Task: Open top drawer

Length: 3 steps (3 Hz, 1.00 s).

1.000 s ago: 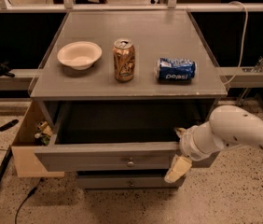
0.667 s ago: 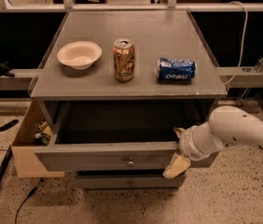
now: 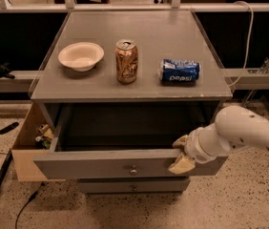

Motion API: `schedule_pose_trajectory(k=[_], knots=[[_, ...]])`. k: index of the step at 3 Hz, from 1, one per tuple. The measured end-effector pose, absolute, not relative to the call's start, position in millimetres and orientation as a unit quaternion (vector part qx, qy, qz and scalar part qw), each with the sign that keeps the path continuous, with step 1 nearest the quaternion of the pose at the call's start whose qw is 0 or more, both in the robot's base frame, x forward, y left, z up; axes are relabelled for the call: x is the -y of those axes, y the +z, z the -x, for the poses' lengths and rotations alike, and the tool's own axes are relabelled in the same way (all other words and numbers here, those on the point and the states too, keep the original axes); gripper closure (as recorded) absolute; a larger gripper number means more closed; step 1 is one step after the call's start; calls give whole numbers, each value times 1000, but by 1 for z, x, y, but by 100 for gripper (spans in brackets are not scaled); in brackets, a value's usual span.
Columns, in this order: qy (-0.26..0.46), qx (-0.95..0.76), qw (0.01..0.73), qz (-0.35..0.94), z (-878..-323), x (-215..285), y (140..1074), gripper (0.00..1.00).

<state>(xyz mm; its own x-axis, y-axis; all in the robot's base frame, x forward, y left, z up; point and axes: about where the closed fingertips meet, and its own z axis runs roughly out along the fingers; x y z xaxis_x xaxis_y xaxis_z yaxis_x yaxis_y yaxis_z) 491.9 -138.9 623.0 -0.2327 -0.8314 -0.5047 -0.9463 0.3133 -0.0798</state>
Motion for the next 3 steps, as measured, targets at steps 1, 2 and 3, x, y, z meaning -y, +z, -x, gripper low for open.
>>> schedule_pose_trajectory(k=[1, 2, 3], knots=[[120, -778, 235, 570, -487, 143, 627, 92], [120, -778, 235, 570, -486, 143, 628, 100], [122, -779, 236, 568, -478, 144, 630, 100]])
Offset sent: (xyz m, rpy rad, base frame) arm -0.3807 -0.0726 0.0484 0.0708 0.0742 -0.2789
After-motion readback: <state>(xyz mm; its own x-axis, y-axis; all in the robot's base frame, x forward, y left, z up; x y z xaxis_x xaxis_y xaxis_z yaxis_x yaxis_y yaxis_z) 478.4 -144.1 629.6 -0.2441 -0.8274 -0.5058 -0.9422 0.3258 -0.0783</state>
